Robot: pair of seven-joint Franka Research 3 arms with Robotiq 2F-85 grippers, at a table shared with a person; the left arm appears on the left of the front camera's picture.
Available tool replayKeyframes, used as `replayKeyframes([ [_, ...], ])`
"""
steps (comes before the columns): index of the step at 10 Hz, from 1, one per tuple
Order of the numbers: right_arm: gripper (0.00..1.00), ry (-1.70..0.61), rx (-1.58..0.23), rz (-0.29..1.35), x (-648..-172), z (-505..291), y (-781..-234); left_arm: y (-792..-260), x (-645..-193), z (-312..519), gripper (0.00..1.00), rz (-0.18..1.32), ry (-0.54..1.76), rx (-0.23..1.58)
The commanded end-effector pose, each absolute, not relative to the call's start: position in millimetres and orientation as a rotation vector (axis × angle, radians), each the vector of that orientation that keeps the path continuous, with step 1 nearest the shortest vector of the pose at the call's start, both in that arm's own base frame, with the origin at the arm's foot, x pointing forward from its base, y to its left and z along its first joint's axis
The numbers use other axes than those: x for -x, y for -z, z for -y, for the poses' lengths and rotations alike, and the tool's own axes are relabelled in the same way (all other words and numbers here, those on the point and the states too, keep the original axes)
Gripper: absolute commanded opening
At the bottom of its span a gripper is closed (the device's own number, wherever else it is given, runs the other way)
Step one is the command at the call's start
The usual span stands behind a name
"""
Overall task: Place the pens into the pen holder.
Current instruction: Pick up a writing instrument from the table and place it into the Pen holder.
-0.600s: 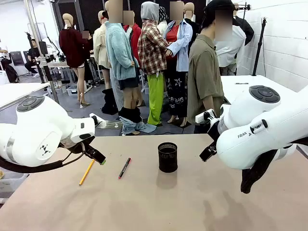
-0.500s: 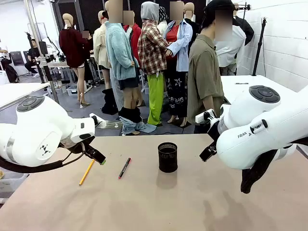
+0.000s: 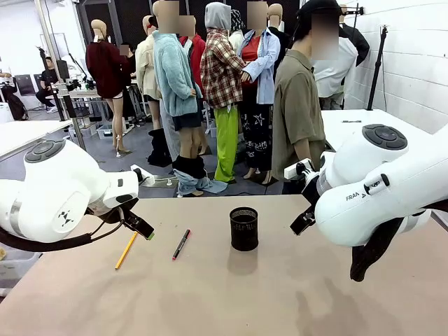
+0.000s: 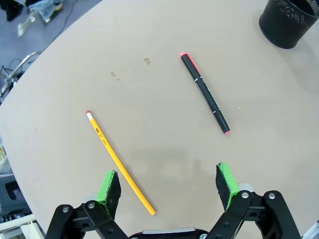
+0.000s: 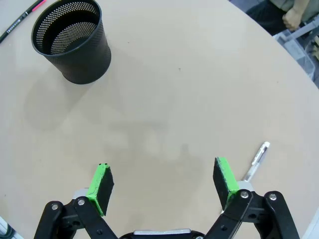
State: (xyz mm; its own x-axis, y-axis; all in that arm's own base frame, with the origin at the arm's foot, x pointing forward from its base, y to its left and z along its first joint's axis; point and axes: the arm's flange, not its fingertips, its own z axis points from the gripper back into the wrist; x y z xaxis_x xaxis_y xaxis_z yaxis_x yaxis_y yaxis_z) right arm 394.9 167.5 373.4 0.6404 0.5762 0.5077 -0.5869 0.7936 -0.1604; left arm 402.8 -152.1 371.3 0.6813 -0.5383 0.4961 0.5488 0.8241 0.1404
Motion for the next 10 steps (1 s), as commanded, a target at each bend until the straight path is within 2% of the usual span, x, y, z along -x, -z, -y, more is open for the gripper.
replayKeyframes([
  [1,1.00,-0.663,-0.020,0.572,-395,-167,-373,-371,-403,151,1.00,0.550,0.607,0.021],
  [2,1.00,-0.663,-0.020,0.572,-395,-167,-373,-371,-403,152,1.00,0.550,0.610,0.020],
  [5,1.00,-0.663,-0.020,0.572,-395,-167,-373,-373,-441,135,1.00,0.412,0.483,0.057],
  [8,1.00,-0.663,-0.020,0.572,-395,-167,-373,-352,-482,122,1.00,0.261,0.385,0.014],
  [10,1.00,-0.663,-0.020,0.572,-395,-167,-373,-331,-502,115,1.00,0.189,0.378,0.052],
])
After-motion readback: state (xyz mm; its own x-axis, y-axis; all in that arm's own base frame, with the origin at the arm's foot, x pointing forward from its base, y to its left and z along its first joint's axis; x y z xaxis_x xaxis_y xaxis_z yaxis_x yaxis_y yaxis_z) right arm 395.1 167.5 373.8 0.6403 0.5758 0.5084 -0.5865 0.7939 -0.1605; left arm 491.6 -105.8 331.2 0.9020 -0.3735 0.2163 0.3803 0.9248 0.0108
